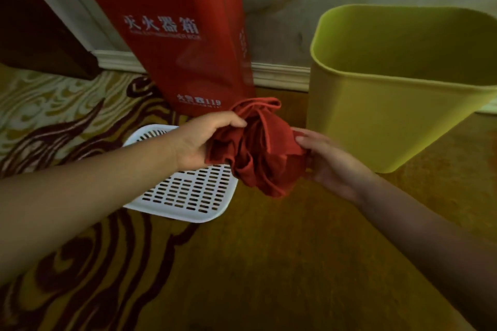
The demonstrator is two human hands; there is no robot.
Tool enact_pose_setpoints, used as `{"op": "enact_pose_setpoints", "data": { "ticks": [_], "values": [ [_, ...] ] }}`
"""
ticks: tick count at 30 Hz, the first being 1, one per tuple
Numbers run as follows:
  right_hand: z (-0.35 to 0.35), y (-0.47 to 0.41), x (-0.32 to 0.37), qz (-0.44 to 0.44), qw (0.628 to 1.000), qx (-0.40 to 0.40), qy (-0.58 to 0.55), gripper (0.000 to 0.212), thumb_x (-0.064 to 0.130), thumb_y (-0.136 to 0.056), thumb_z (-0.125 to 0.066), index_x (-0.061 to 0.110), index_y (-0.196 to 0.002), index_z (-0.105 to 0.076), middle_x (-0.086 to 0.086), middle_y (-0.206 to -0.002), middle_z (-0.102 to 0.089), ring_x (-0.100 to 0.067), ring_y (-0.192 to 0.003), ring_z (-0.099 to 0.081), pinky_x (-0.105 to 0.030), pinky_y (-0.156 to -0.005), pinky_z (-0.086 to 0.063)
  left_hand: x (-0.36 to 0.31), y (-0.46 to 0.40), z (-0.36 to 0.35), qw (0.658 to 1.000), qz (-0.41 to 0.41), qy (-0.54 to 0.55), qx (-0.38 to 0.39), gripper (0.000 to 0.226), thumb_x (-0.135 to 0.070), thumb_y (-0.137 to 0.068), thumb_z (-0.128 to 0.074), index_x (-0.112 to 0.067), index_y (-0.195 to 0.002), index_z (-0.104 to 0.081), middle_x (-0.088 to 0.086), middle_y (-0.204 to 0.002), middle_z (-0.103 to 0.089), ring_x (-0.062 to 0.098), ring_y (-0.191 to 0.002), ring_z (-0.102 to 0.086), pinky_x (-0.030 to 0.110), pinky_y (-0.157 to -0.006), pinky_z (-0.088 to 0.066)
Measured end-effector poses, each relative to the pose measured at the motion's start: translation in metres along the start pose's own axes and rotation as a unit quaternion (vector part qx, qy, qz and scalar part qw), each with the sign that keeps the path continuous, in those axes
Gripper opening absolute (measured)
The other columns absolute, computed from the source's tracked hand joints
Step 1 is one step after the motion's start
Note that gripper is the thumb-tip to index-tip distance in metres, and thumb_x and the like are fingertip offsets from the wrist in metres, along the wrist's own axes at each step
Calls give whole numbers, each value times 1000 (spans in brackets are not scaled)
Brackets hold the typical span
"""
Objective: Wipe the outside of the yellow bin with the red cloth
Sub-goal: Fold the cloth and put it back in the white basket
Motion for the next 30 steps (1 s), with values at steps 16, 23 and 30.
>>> {"op": "enact_pose_setpoints", "data": {
  "ticks": [16, 23, 30],
  "values": [
    [-95, -75, 29, 25, 964, -17, 263, 20, -2, -73, -70, 17, -72, -64, -1, -66, -61, -1, -45, -57, -17, -46, -49, 35, 21, 158, 985, 14, -3, -174, 9, -7, -77, -58, -11, -81, -65, 3, -69, -72, 16, -62, -67, 27, -65, -55],
    [-104, -115, -8, 2, 963, -45, 265, 23, -2, -72, -70, 21, -75, -67, -1, -78, -66, -13, -67, -63, -22, -63, -55, 61, 16, 214, 973, 3, -71, -220, 18, -2, -71, -69, -14, -85, -69, 7, -84, -72, 16, -70, -71, 25, -59, -58],
    [-118, -153, -46, -41, 964, -48, 257, 28, -4, -75, -65, 22, -86, -66, 1, -92, -64, -14, -76, -63, -18, -61, -56, 90, -5, 252, 959, 26, -93, -265, 28, -7, -66, -74, -17, -91, -68, 8, -93, -71, 21, -85, -68, 34, -78, -55]
  ]
}}
Point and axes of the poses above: each hand's wrist, its own y-axis away from the middle knuckle, its own z-axis out of the back of the hand, x = y × z, the point moved 6 cm from there along -y, towards the middle knuckle
